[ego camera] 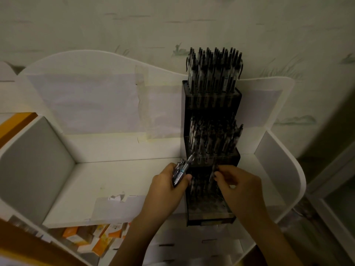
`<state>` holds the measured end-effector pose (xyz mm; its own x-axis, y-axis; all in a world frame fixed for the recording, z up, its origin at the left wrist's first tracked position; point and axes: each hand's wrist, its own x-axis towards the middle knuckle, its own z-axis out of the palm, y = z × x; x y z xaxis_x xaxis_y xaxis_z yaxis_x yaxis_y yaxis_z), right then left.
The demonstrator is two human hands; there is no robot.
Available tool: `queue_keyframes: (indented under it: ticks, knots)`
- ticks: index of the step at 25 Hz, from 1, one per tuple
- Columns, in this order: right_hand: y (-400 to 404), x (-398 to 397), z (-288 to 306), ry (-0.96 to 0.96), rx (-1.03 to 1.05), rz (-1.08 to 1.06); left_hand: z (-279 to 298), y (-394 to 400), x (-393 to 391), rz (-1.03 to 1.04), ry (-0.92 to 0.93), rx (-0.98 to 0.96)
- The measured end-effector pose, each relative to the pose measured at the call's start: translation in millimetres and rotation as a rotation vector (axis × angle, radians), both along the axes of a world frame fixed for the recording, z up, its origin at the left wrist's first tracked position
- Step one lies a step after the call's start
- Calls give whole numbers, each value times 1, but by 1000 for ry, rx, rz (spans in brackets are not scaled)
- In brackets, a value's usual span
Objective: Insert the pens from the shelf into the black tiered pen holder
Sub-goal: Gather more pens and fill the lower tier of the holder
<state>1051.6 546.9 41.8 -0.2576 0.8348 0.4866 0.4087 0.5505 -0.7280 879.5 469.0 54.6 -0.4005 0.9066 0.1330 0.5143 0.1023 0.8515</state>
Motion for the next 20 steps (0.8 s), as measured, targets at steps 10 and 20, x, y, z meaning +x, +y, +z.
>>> queue_keyframes:
  ticks: [10, 20]
  knots:
    - [2, -4, -36, -123, -104, 41, -4, 0, -1, 24, -17, -2]
    - [-13, -4, 6, 78, -153, 10, -6, 2, 14, -75, -18, -6]
